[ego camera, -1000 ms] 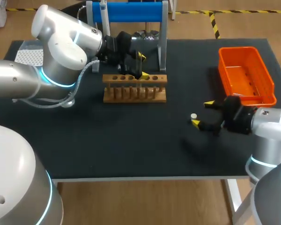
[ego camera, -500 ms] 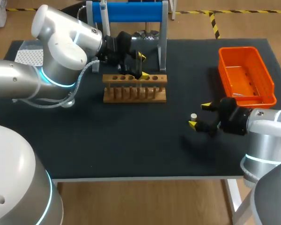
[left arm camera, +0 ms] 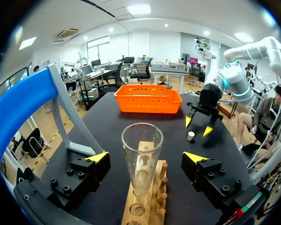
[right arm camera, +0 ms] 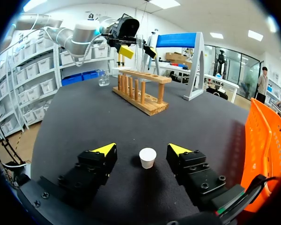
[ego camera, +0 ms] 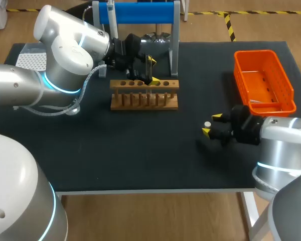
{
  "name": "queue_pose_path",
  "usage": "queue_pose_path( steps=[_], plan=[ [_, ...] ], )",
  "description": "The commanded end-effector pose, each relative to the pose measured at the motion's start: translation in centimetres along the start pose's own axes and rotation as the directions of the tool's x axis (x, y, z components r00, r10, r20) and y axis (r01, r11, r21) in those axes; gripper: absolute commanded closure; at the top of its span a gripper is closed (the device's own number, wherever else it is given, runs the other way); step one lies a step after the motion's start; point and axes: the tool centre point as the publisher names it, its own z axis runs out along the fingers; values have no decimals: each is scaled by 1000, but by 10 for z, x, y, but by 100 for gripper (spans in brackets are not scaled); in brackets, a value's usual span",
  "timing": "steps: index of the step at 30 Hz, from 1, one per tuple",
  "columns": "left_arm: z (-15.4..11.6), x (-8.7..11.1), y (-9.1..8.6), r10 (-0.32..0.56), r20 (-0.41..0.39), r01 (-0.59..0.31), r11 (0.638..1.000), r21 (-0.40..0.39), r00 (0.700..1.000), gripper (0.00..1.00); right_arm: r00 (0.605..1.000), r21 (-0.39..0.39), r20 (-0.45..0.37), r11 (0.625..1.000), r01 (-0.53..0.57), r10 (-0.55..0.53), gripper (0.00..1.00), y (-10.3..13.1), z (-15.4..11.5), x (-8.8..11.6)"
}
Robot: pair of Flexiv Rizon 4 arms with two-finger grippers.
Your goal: Invert the test tube, pick up the pipette, mount the tip to pipette, aspirate from beaker and dispense into the tube, eject the tip, return the pipette, and cap with the stopper.
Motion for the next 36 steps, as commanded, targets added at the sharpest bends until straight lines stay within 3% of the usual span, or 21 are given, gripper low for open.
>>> queue_pose_path(
  steps=[1,14,36],
  plan=[
    [0,-1,0,-1,-2,1,1000,-3,1000,0,1000,6,1,1000,0,0,37,0,5,0],
    [0,-1,0,-1,-2,1,1000,-3,1000,0,1000,11,5,1000,-3,3,50,-2,11,-2],
    [0,-1,0,-1,-2,1,1000,-3,1000,0,1000,25,15,1000,-8,8,53,-6,16,-4]
  ],
)
